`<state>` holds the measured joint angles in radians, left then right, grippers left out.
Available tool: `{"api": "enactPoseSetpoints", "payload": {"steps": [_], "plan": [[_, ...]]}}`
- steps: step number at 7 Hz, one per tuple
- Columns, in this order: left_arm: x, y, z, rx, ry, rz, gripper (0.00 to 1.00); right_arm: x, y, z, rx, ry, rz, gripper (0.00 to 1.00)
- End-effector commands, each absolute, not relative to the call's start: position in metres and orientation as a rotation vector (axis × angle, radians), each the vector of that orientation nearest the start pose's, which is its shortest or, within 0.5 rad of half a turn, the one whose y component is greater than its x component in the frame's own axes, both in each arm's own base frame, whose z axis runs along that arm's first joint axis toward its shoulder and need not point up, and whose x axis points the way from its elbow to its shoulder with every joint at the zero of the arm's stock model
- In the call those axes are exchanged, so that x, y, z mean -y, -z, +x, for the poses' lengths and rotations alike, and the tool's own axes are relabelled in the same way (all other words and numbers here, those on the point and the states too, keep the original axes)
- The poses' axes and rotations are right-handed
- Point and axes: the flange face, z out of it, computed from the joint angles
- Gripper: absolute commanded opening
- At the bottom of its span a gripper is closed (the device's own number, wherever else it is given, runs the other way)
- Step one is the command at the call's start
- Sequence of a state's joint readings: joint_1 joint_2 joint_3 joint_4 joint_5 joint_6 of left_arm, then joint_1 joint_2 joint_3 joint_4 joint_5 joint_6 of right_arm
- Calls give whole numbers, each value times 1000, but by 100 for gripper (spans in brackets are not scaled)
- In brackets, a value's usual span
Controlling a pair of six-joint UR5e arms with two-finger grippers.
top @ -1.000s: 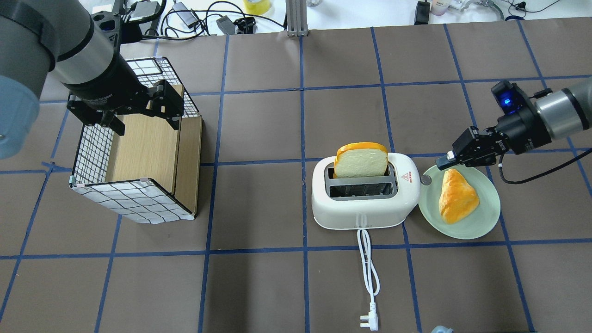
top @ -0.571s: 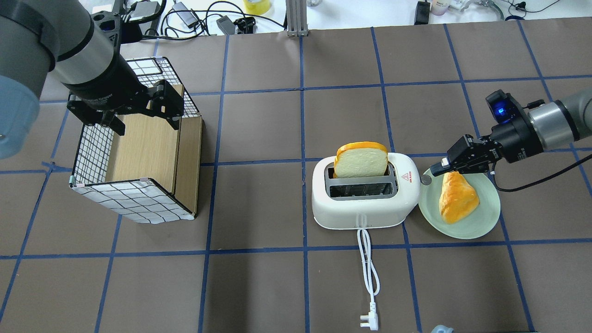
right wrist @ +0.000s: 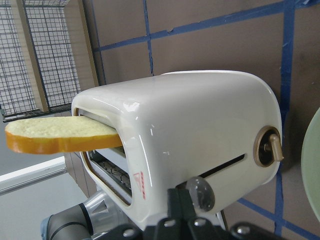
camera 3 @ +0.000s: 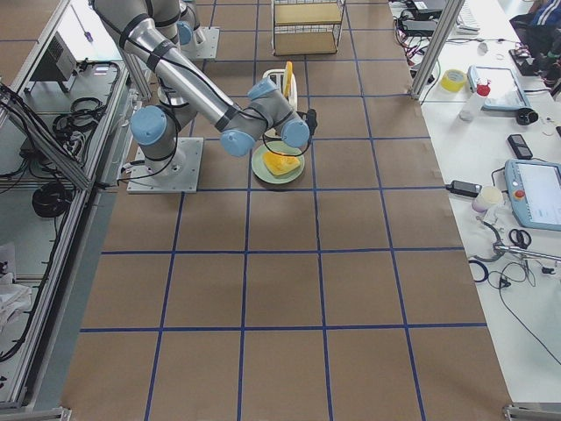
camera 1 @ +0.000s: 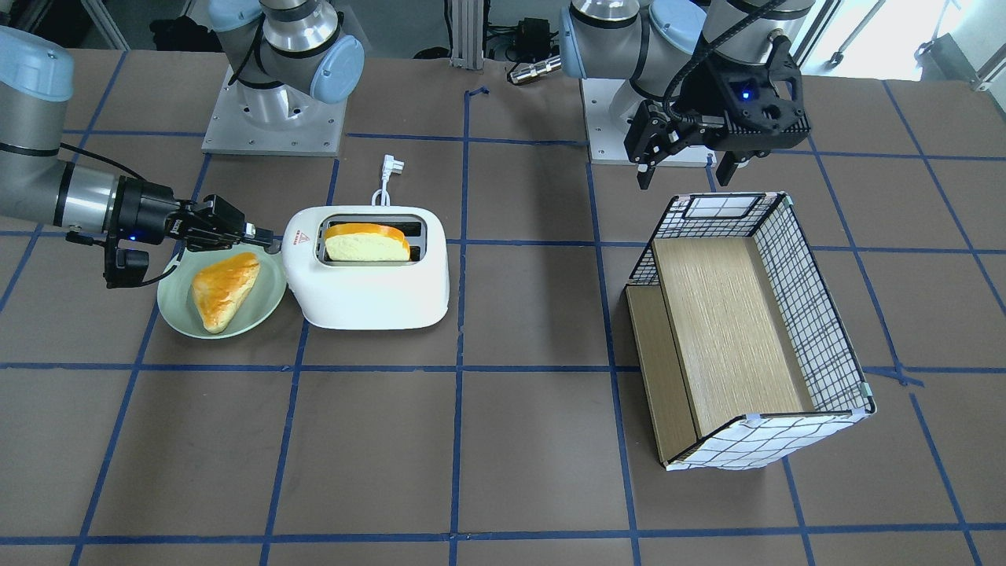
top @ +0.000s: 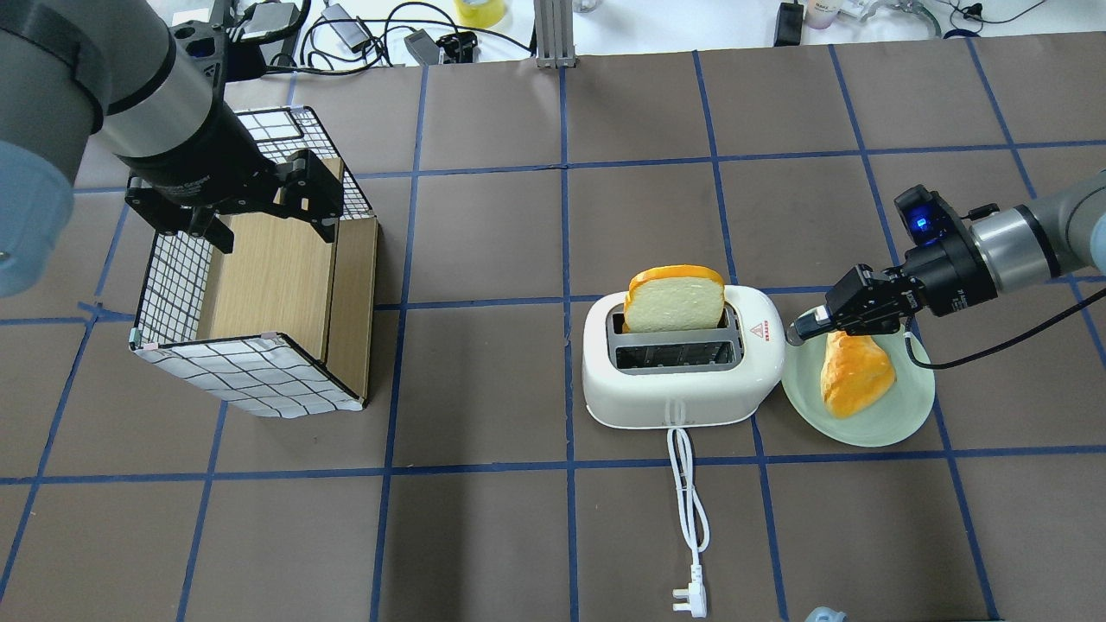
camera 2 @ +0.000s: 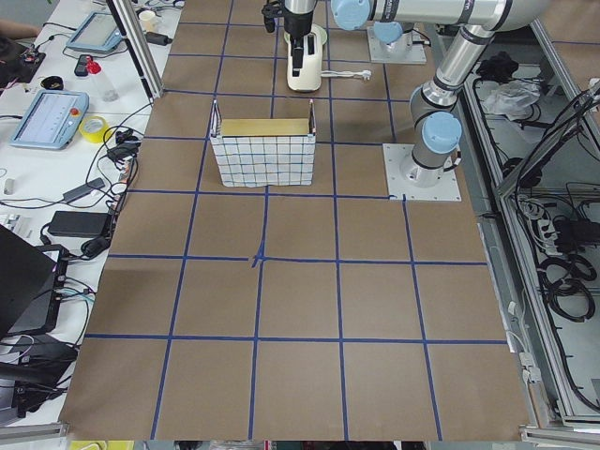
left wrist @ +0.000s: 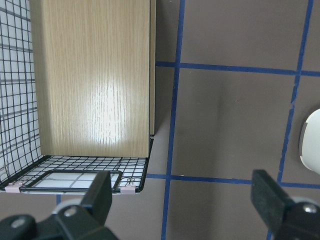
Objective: Press toaster with right arm
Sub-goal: 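Press the toaster lever down with the right gripper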
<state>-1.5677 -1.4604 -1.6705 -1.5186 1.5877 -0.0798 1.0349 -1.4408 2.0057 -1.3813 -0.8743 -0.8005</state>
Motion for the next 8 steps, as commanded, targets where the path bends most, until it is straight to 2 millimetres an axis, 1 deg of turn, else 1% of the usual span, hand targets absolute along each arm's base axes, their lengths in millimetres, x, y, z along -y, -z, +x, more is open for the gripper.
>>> {"api": "enactPoseSetpoints", "payload": {"steps": [1,6,7,8], "plan": [[451,-496,-130,-3123,99,-130,100,449,-234,-37,-2176,-176,22,0],[451,-496,-130,-3121,99,-130,100,455,-218,-42,-2198,-164,-2,0],[451,-496,-130,-3123,99,-130,100,452,-211,-40,-2200,-161,-4,0],[451,-496,-130,-3123,99,-130,100,451,-208,-39,-2204,-155,-5,0]]}}
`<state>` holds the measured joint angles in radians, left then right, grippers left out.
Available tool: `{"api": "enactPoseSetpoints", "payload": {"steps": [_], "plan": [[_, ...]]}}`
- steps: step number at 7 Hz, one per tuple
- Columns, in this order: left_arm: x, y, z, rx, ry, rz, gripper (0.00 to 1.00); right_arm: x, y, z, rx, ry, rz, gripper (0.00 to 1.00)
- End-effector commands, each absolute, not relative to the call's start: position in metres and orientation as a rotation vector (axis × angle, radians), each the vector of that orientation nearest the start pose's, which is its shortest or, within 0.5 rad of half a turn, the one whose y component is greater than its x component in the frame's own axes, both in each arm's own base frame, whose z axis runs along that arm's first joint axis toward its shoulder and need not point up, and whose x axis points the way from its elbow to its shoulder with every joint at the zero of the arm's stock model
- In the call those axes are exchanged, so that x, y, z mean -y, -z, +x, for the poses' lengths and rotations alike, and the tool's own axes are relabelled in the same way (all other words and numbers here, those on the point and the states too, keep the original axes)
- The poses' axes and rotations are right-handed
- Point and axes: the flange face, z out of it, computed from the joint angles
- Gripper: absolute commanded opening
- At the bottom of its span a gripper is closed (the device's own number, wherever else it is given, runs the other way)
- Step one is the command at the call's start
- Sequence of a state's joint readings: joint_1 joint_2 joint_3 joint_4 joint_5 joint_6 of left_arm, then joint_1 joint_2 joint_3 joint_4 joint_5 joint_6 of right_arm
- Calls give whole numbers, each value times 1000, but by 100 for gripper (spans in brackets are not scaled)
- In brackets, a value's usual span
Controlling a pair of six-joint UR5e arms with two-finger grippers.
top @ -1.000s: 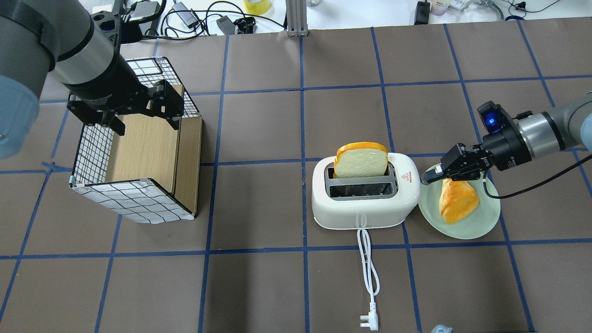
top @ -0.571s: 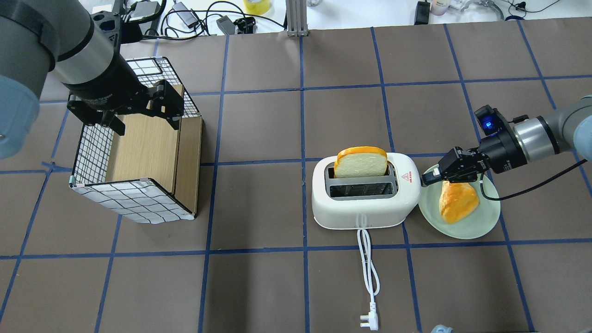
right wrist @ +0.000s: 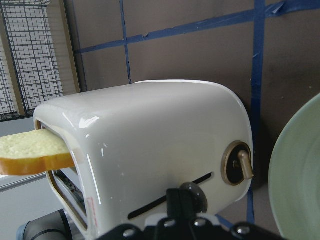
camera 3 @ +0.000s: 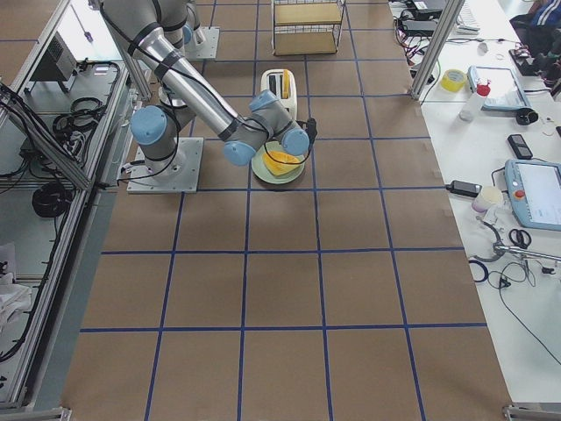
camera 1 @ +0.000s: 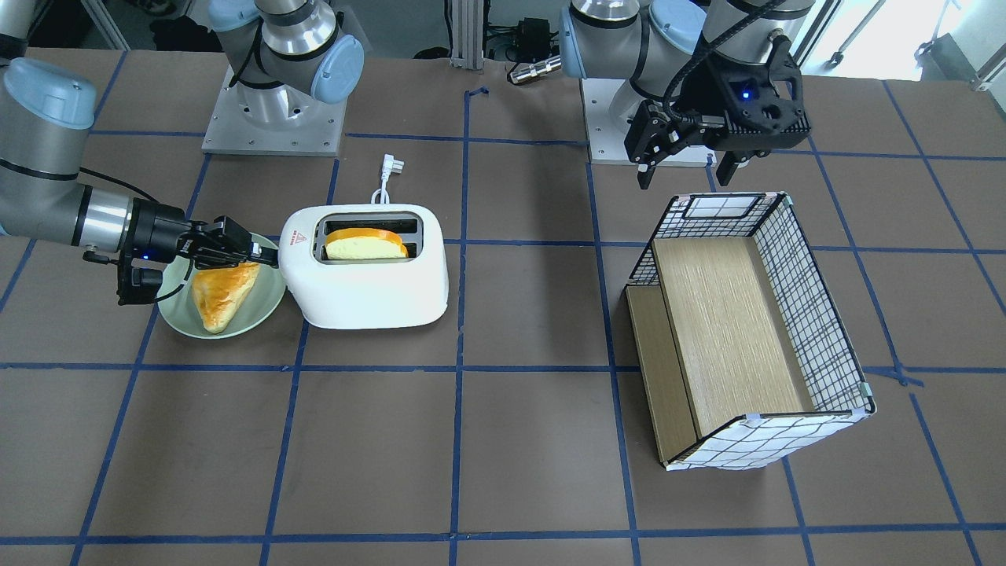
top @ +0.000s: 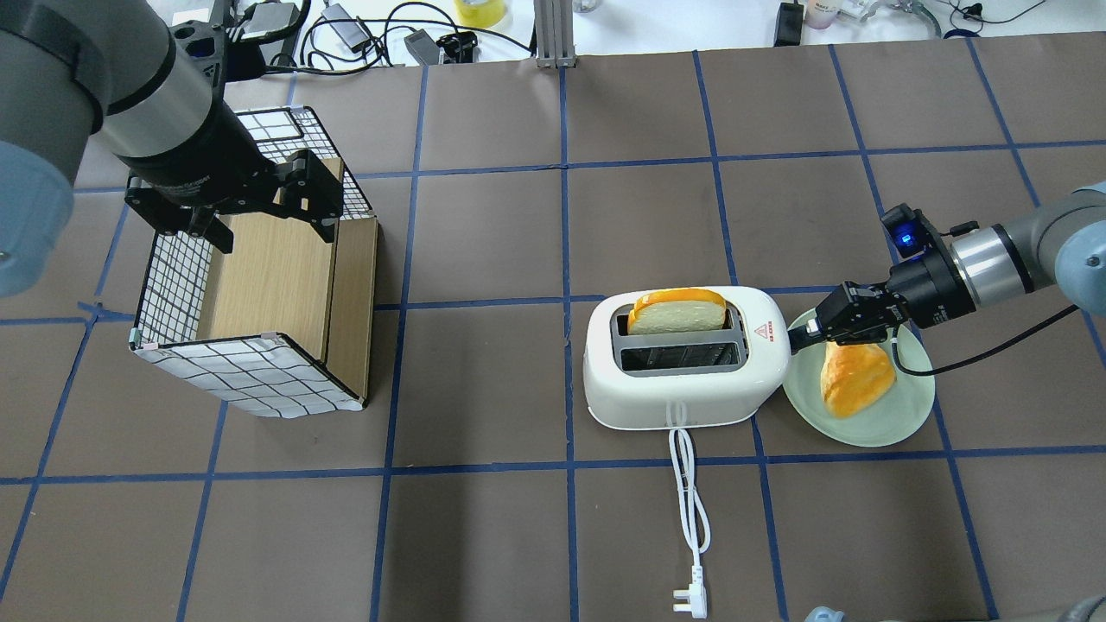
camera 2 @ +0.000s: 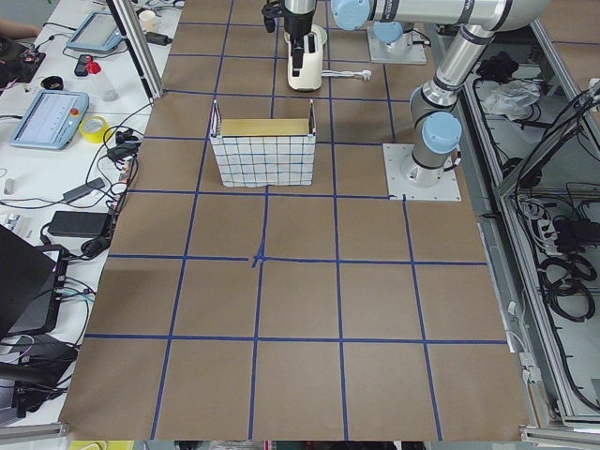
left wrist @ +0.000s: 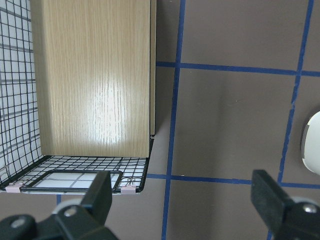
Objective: Press toaster with right arm
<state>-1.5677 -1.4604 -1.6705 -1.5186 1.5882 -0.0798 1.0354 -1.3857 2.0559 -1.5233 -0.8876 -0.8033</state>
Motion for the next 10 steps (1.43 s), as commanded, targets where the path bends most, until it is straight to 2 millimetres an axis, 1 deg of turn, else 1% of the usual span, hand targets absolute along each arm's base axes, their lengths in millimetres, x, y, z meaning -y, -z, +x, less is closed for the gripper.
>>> {"api": "enactPoseSetpoints", "payload": {"steps": [1,3,4,6,7,8,9,10], "plan": [[451,-496,-130,-3121,99,-130,100,451,-207,-40,-2209,-146,-9,0],[451,-496,-130,-3123,99,-130,100,452,-205,-40,-2211,-155,-5,0],[451,-496,-130,-3123,99,-130,100,452,-209,-41,-2217,-154,2,0],[451,-496,-130,-3121,99,-130,100,456,-217,-43,-2232,-189,98,0],[451,-496,-130,-3123,99,-130,100,463,-241,-47,-2269,-208,212,0],[451,-496,-130,-3123,99,-130,100,468,-278,-51,-2352,-218,289,0],[451,-496,-130,-3121,99,-130,100,475,-307,-51,-2418,-209,301,1],[451,-496,-130,-3123,99,-130,100,485,-340,-47,-2529,-198,283,1]]}}
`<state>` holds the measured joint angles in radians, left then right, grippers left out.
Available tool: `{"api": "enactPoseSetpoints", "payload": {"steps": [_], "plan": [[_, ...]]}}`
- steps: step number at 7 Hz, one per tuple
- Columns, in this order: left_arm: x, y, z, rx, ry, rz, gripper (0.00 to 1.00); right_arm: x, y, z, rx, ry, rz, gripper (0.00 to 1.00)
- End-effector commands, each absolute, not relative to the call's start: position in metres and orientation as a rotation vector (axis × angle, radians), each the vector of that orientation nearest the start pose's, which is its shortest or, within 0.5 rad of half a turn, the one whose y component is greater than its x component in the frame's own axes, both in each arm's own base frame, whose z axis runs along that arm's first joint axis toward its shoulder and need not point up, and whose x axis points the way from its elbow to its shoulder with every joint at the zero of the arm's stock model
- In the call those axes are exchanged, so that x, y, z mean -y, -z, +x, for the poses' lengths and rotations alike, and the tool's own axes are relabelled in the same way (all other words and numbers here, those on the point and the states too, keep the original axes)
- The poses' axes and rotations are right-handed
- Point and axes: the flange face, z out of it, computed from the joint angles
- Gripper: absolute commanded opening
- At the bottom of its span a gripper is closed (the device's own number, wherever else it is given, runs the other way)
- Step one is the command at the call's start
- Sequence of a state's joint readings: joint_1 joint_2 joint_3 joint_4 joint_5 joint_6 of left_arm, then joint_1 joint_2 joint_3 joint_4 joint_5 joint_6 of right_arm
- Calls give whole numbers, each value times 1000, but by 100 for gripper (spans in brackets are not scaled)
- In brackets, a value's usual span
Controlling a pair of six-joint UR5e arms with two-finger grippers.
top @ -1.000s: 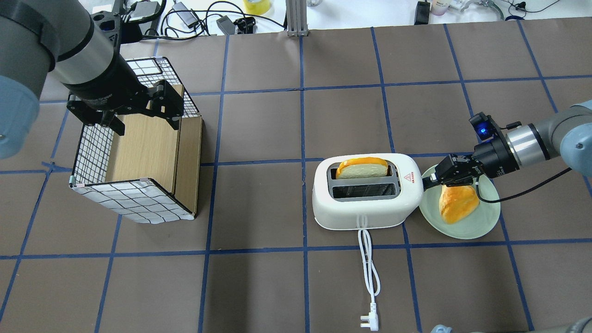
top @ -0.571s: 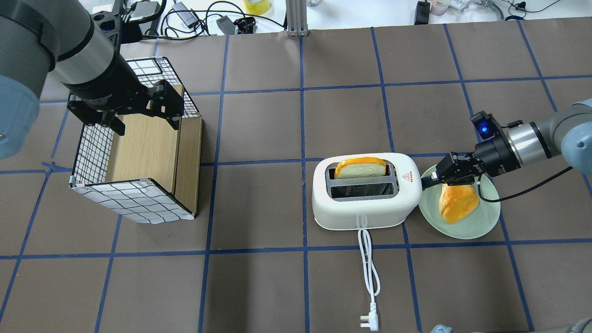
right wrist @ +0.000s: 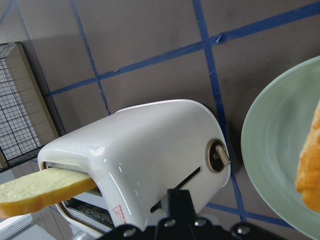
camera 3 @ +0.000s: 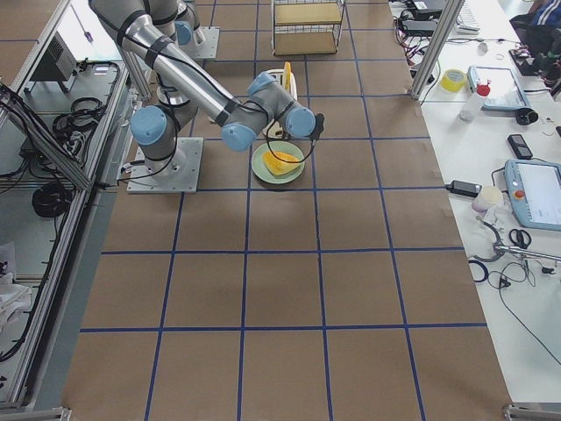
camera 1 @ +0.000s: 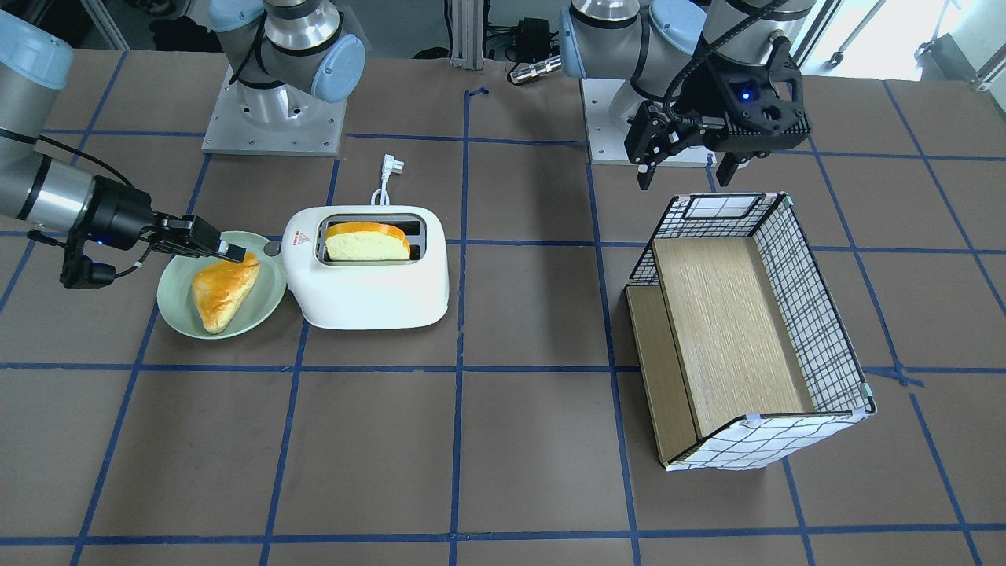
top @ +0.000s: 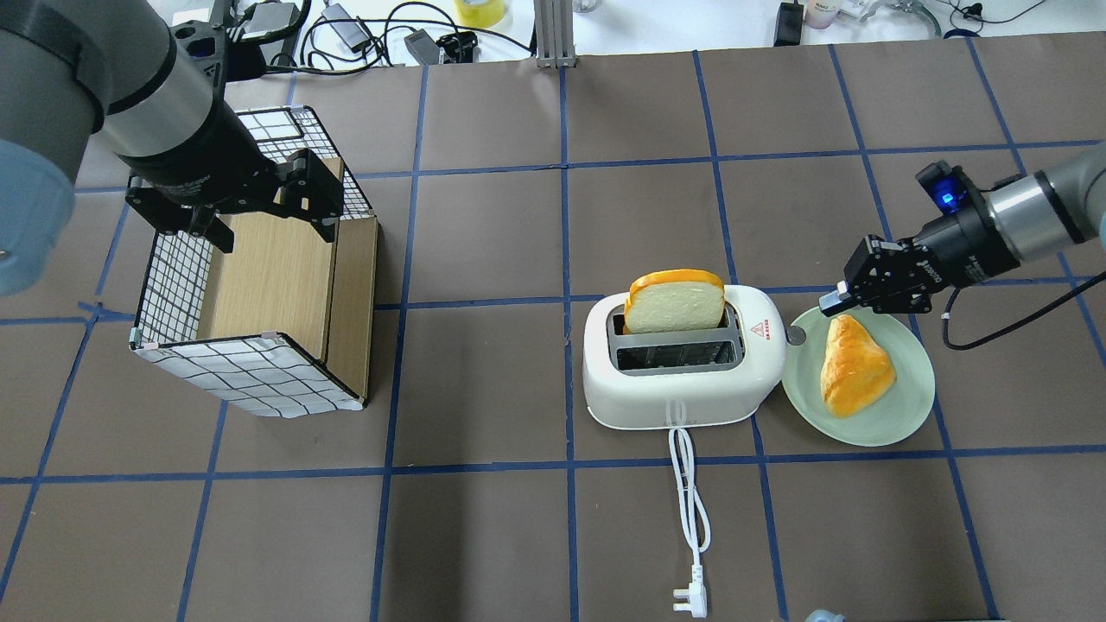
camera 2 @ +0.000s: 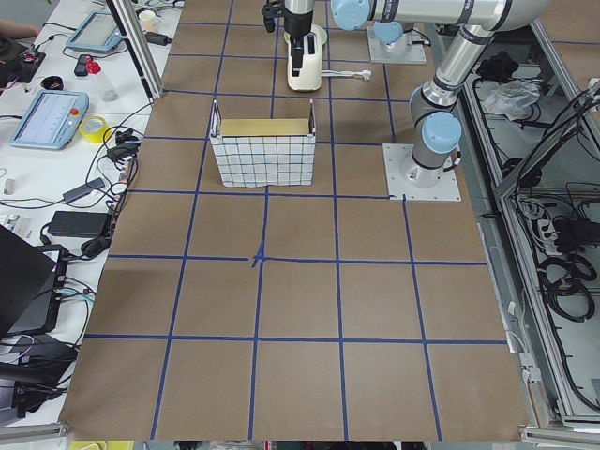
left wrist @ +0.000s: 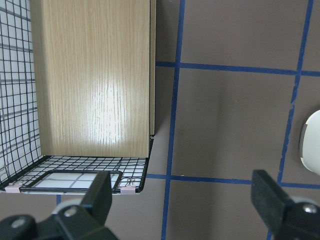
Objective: Press toaster with right arm
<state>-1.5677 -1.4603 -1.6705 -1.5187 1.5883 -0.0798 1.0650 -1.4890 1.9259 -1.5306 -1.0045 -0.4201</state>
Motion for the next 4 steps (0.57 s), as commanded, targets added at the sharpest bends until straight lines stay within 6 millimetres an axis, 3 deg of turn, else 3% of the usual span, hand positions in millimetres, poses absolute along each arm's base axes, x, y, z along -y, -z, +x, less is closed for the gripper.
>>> {"api": "enactPoseSetpoints", "payload": {"steps": [1,2,4], "plan": [[451,-496,-130,-3121,99,-130,100,505,-390,-30,-2672,-183,272,2],[451,-496,-130,-3123,99,-130,100,514,-431,-6,-2781,-201,325,3],[451,-496,-130,-3123,99,-130,100,517,-470,49,-2979,-180,293,9]]}}
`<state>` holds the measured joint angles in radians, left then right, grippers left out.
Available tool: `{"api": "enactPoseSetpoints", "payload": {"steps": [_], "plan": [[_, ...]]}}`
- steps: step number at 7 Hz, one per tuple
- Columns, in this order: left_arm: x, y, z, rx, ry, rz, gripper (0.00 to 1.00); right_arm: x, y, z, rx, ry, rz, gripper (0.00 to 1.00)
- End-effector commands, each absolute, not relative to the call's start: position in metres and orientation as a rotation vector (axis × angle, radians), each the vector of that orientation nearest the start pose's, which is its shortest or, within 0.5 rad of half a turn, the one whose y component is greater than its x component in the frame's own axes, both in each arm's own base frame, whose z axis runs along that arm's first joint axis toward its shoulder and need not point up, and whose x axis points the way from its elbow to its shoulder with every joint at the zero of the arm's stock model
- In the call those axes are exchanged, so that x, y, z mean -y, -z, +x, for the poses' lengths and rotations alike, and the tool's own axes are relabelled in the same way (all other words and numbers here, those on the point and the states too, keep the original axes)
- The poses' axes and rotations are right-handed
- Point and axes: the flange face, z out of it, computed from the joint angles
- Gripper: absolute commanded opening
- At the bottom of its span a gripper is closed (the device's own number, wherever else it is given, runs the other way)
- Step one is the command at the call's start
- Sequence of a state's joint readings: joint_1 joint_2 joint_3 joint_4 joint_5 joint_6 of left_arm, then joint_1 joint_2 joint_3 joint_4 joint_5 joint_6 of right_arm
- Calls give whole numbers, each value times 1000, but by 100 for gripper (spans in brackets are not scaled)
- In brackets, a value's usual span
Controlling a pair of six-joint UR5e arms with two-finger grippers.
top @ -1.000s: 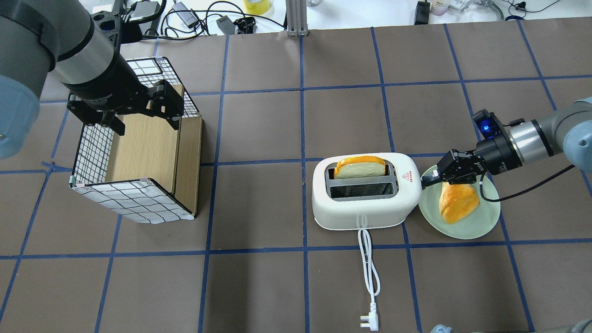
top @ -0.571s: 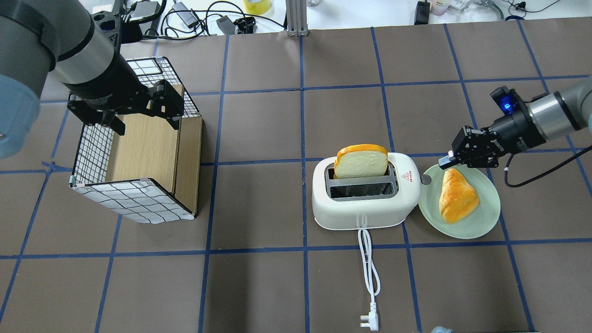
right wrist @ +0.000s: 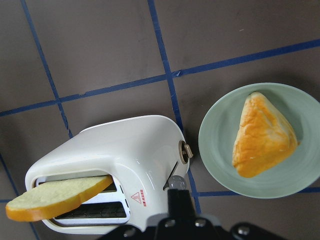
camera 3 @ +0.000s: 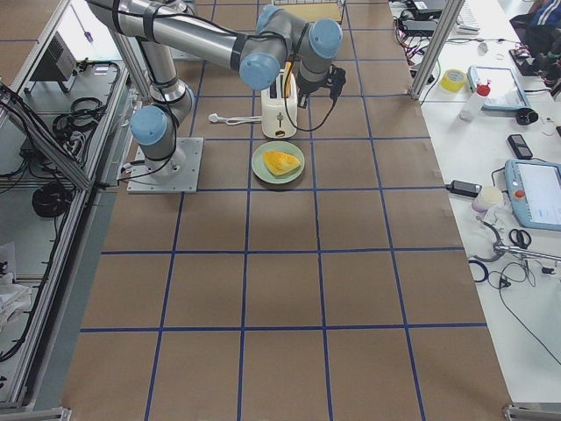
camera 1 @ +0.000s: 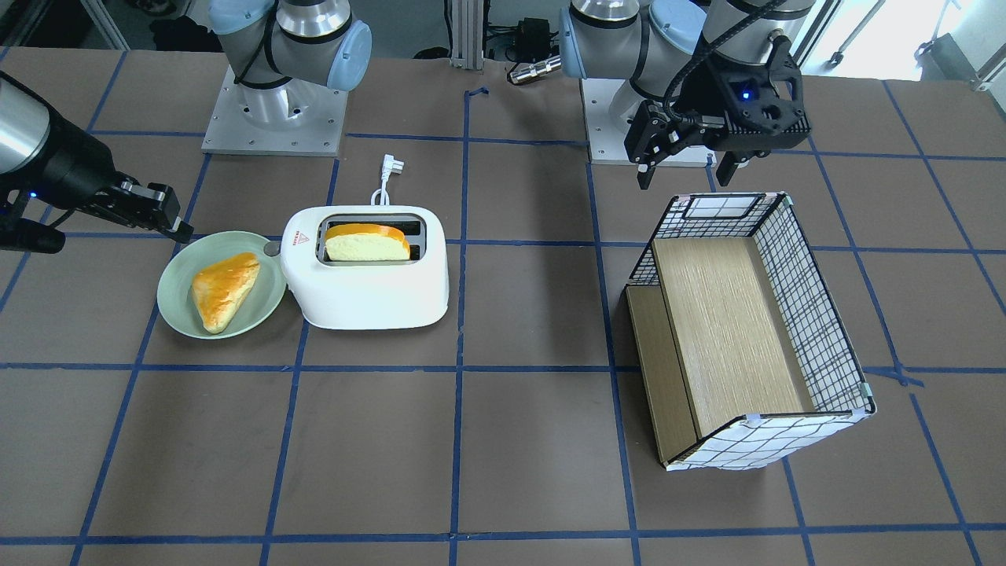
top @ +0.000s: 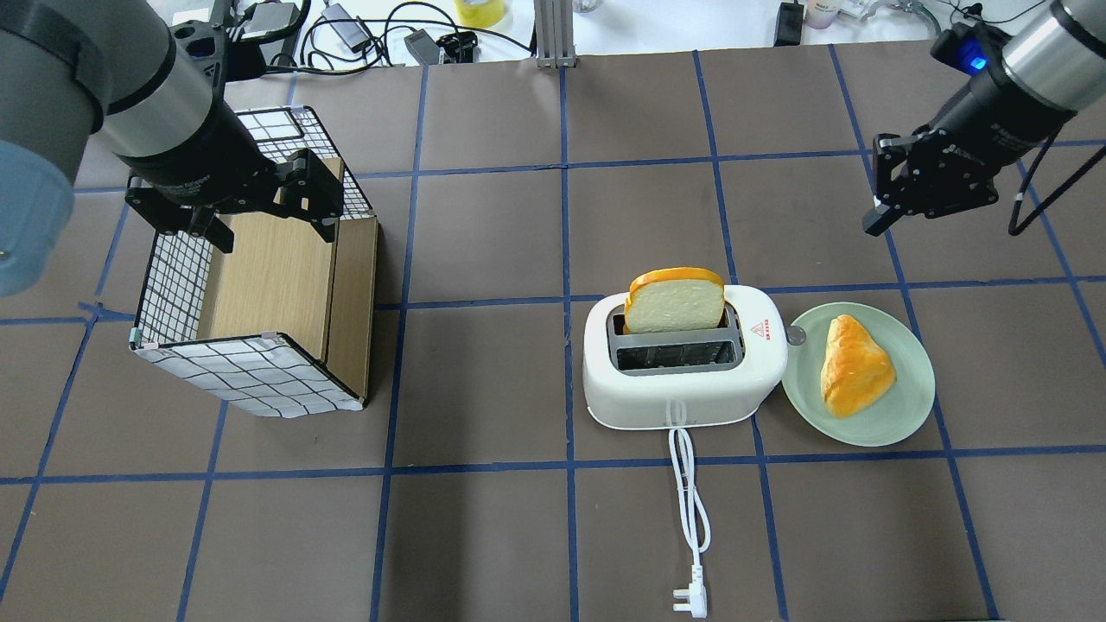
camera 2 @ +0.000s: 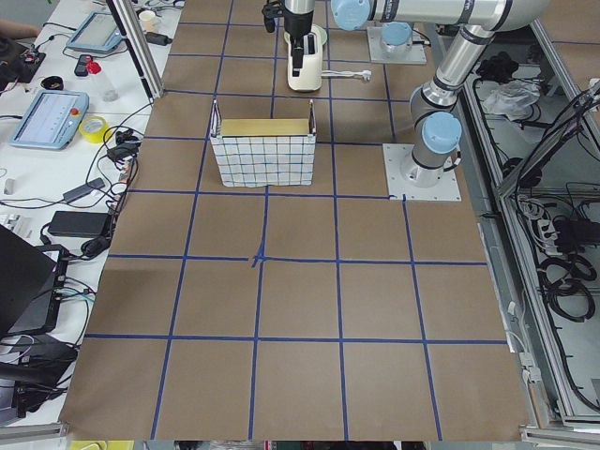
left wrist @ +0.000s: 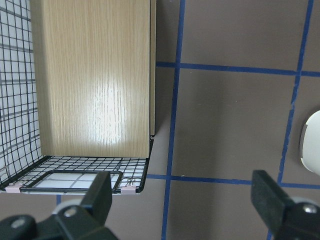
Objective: Press toaster with right arm
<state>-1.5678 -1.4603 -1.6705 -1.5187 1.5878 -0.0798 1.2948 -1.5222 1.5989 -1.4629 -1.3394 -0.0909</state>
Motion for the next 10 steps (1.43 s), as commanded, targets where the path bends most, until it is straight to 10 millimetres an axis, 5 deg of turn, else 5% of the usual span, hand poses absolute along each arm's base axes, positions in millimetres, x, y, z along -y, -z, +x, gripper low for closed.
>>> {"api": "enactPoseSetpoints", "payload": {"steps": [1,2,4,5,6,7,10], "plan": [[451,-496,-130,-3123,99,-130,100,515,-482,84,-3003,-160,333,9],[451,-496,-130,-3123,99,-130,100,511,-483,114,-3037,-150,406,9],[451,-496,-130,-3123,99,-130,100,511,-482,136,-3080,-93,440,13],[451,-496,-130,-3123,99,-130,100,516,-482,134,-3095,-33,433,33],[451,-496,-130,-3123,99,-130,100,522,-487,134,-3098,56,382,72],[451,-496,-130,-3123,99,-130,100,527,-492,131,-3127,143,329,100],[451,-496,-130,-3123,99,-130,100,530,-496,129,-3146,191,286,100]]}}
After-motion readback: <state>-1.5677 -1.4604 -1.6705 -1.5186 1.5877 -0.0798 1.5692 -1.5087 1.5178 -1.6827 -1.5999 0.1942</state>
